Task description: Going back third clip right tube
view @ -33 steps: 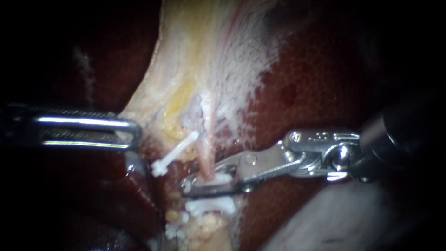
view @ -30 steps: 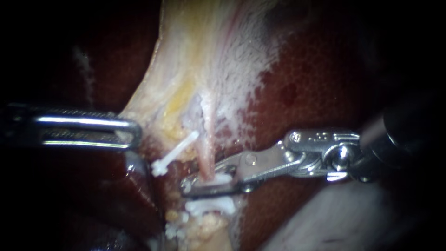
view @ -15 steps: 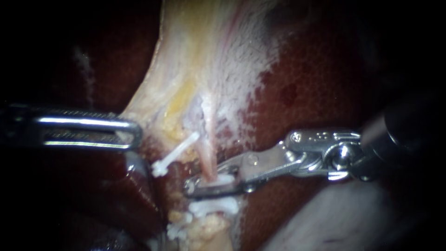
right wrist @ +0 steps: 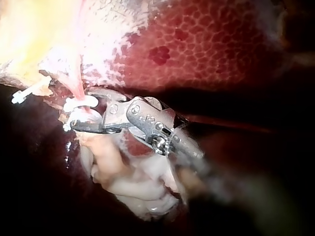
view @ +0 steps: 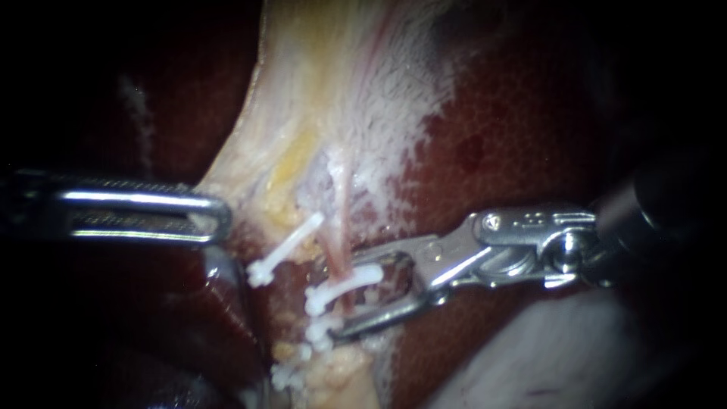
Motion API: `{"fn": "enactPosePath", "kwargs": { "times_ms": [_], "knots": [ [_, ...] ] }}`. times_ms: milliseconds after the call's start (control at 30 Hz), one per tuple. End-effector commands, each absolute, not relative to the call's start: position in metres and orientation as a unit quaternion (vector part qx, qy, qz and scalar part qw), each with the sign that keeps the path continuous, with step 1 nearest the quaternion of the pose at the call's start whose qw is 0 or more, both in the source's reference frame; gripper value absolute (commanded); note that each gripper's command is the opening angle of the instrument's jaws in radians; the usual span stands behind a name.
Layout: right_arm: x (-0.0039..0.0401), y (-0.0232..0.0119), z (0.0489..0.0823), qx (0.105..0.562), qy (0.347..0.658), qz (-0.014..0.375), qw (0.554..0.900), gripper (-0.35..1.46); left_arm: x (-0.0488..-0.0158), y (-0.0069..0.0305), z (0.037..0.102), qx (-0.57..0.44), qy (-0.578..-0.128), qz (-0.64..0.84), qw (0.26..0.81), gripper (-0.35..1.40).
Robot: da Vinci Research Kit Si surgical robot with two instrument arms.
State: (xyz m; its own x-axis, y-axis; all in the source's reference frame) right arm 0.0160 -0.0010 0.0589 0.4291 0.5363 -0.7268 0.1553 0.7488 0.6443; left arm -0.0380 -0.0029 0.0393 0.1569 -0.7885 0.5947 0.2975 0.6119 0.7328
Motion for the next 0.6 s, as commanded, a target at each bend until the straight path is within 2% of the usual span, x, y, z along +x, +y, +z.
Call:
{"fn": "enactPosePath", "kwargs": {
  "times_ms": [33,200,333,500,600],
  "knots": [
    [0.0154,-0.0009,0.0590,0.321,0.522,0.120,0.781,0.57,-0.0380,-0.0028,0.0394,0.232,-0.530,-0.374,0.724,-0.35],
    [0.0128,-0.0004,0.0583,0.275,0.530,0.124,0.792,0.60,-0.0376,-0.0026,0.0401,0.232,-0.531,-0.373,0.725,-0.35],
    [0.0104,0.0004,0.0573,0.243,0.531,0.106,0.805,0.60,-0.0374,-0.0025,0.0406,0.232,-0.531,-0.373,0.725,-0.35],
    [0.0078,0.0015,0.0559,0.218,0.498,0.086,0.834,0.60,-0.0373,-0.0025,0.0407,0.232,-0.531,-0.373,0.725,-0.35],
    [0.0070,0.0022,0.0550,0.210,0.495,0.081,0.840,0.60,-0.0373,-0.0025,0.0407,0.232,-0.531,-0.373,0.725,-0.35]
  ]
}}
